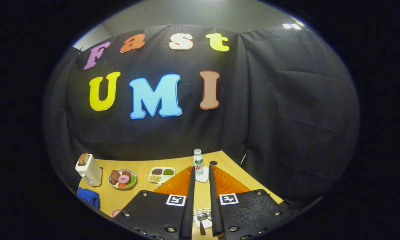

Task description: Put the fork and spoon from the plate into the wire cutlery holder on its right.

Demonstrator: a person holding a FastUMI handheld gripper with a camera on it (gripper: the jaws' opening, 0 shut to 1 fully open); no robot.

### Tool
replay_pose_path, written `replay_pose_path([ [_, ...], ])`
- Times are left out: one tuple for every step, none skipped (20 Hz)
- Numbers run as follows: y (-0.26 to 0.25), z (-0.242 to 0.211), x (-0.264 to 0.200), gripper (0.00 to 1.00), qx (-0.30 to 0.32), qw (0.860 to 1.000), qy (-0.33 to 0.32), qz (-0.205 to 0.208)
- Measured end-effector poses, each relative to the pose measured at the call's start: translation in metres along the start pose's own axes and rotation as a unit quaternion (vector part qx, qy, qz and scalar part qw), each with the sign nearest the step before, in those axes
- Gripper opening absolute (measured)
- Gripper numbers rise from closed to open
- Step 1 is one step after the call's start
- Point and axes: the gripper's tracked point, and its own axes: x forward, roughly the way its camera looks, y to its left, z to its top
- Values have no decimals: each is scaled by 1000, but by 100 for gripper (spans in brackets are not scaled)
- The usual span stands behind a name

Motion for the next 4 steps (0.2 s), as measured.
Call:
replay_pose_path([
  [0, 11, -5, 22, 0, 1000, -19, -3],
  [1, 20, -9, 23, 3, 999, -33, -5],
  [1, 27, -13, 22, 6, 999, -47, -10],
  [-3, 31, -15, 22, 7, 998, -58, -18],
])
